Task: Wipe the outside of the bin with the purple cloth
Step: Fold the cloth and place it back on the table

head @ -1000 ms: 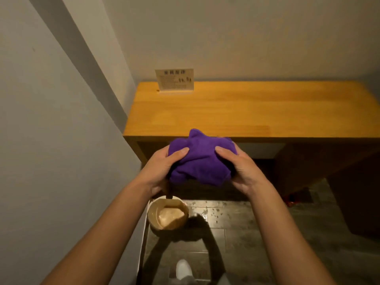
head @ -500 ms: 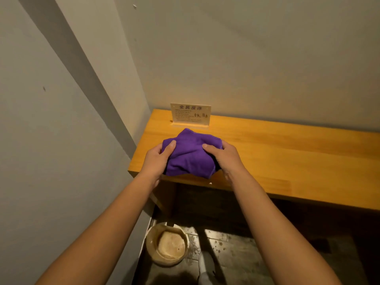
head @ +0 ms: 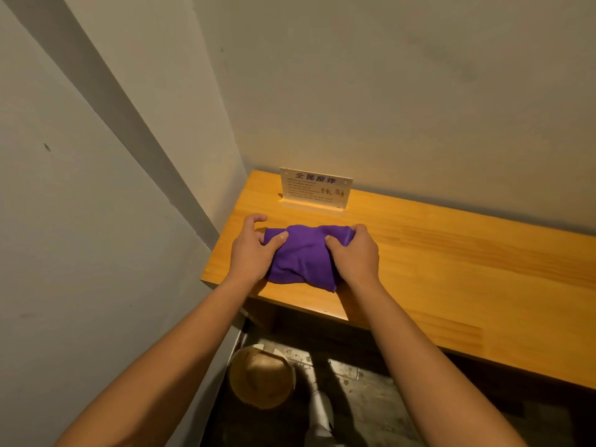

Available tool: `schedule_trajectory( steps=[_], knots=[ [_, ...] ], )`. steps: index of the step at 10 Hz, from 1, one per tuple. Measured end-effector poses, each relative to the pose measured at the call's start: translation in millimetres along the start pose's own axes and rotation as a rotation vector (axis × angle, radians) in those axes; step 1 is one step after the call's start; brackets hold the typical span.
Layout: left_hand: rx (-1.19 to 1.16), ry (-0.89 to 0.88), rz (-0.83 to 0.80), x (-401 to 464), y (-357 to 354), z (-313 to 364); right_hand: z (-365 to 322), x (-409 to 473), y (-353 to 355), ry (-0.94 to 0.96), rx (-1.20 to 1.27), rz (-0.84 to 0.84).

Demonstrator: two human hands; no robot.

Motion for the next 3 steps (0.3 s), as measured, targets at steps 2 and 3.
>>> schedule_trajectory(
  steps=[2, 3],
  knots=[
    [0.396, -0.029, 0.063, -1.8, 3.1, 6.8, -5.3, -6.4, 6.3, 0.057, -0.324, 0.077],
    [0.444, -0.056, 0.094, -1.2, 9.3, 13.3, -10.6, -5.4, 7.7, 0.01, -0.394, 0.045]
  ],
)
Point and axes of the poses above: each hand's wrist, its own x-axis towards the middle knuckle, its own y-axis out of the back of the hand, z = x × y, the point moved 10 cm from there along x, towards the middle knuckle, and after that the axes turned 10 degrees about -z, right-handed, at the moved point
